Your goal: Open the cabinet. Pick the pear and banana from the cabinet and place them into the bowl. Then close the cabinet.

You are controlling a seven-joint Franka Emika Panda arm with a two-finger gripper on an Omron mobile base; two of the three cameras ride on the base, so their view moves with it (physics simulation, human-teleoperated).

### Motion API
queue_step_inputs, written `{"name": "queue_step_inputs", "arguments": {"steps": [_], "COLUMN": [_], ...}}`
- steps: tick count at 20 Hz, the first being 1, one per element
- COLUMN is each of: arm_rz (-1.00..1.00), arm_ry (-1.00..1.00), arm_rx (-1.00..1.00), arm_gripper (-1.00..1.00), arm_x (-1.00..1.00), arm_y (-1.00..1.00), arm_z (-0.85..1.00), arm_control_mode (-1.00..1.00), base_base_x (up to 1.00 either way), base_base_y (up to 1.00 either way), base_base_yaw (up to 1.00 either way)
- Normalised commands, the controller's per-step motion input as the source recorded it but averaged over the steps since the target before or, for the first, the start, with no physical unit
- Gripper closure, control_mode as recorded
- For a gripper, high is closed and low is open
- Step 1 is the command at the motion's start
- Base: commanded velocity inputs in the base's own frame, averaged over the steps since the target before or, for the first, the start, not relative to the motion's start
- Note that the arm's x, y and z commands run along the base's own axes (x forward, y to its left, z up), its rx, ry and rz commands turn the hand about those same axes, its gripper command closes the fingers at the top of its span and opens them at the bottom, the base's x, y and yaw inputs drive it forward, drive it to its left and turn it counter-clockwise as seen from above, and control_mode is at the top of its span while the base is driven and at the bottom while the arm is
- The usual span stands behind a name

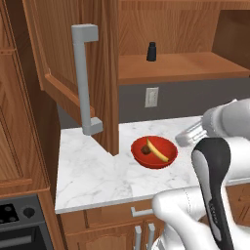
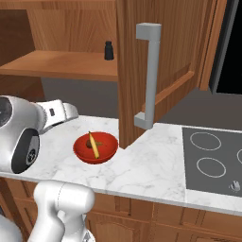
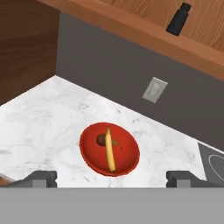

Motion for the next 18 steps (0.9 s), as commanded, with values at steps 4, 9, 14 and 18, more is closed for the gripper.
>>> {"name": "queue_step_inputs", "arguments": {"steps": [4,9,14,18], "arm_rz": [0.00,0.00,0.00,-0.01], "arm_ry": [-0.11,-0.13,-0.10,-0.05], "arm_rx": [0.05,0.07,0.13,0.16], "arm_gripper": [-1.00,-1.00,-1.00,-1.00], "arm_x": [-0.81,-0.60,-0.43,-0.32], "arm_y": [0.42,0.56,0.58,0.44], "arm_z": [0.35,0.24,0.15,0.16], "arm_control_mode": [-1.00,-1.00,-1.00,-1.00], "base_base_x": [0.00,0.00,0.00,0.00], "base_base_y": [0.00,0.00,0.00,0.00], "base_base_yaw": [0.00,0.00,0.00,0.00]}}
